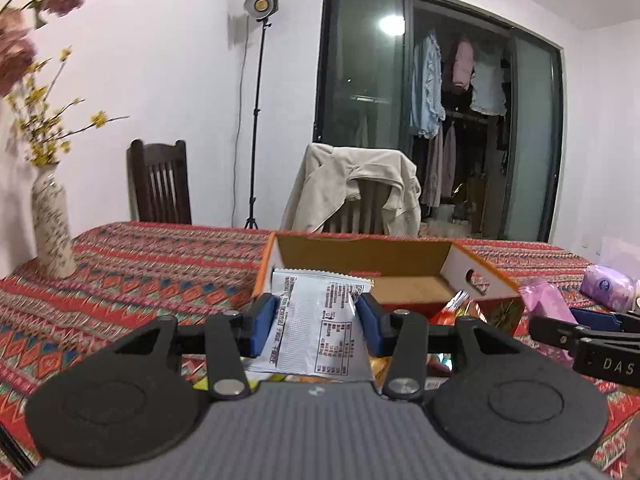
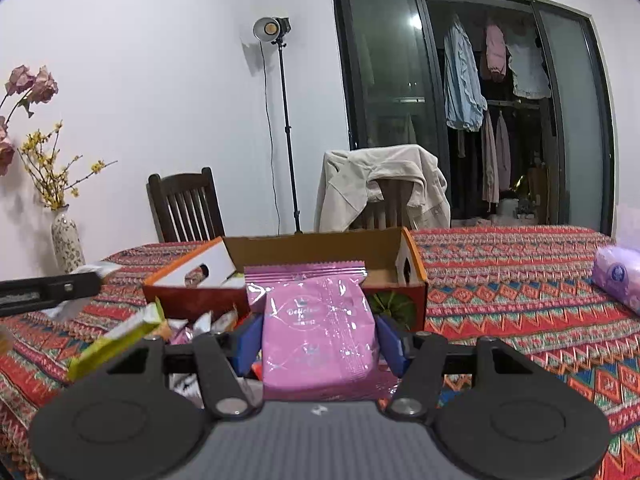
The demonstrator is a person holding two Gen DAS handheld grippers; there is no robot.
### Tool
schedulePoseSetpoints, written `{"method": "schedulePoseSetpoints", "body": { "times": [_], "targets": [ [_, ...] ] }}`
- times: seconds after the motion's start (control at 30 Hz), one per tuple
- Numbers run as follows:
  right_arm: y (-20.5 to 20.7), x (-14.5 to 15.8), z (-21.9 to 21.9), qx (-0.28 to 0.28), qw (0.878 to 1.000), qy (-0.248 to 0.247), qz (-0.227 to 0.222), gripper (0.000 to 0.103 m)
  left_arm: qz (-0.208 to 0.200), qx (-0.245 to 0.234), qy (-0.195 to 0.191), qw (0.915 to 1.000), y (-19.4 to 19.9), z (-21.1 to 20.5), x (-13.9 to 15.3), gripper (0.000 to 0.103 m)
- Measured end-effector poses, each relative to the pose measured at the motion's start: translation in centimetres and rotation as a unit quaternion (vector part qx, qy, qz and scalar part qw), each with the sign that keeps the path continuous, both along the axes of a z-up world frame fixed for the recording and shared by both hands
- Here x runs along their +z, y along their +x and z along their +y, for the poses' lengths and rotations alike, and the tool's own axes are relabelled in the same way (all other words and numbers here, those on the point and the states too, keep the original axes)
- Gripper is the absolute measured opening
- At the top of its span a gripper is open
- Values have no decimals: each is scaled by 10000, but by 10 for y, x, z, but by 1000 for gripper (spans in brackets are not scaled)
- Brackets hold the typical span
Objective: Organize snacks
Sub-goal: 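Carry both packets into the cardboard box and open both grippers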
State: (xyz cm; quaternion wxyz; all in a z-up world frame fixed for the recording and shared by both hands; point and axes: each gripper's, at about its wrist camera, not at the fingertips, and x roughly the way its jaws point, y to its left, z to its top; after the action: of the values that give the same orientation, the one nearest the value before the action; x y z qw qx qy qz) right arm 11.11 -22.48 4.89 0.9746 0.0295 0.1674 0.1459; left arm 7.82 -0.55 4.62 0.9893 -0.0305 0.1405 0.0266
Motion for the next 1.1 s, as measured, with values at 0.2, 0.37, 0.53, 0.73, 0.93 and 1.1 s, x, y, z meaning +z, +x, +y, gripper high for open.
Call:
{"method": "schedulePoseSetpoints", "body": {
  "times": [0.2, 0.37, 0.53, 0.73, 0.93, 1.1],
  "targets": [
    [20, 20, 11, 16, 9998, -68, -189, 60, -113, -103, 8, 9999, 26, -12, 14, 47],
    [44, 35, 18, -7, 9996, -80, -259, 60, -185, -93, -26, 9998, 51, -16, 29, 47],
    [74, 45, 23, -86, 9996, -65, -247, 60, -273, -50, -23, 9996, 75, -19, 39, 47],
    [114, 48, 29, -232, 9995, -77, -197, 60, -353, 56, -152, 9992, 108, -19, 42, 47],
    [143, 33, 22, -418, 9990, 16, -140, 60, -355, 238, -216, 9989, 136, -11, 28, 46],
    [158, 16, 19, -320, 9994, 22, 112, 60, -68, 229, -202, 9995, 152, -4, 13, 47]
  ]
}}
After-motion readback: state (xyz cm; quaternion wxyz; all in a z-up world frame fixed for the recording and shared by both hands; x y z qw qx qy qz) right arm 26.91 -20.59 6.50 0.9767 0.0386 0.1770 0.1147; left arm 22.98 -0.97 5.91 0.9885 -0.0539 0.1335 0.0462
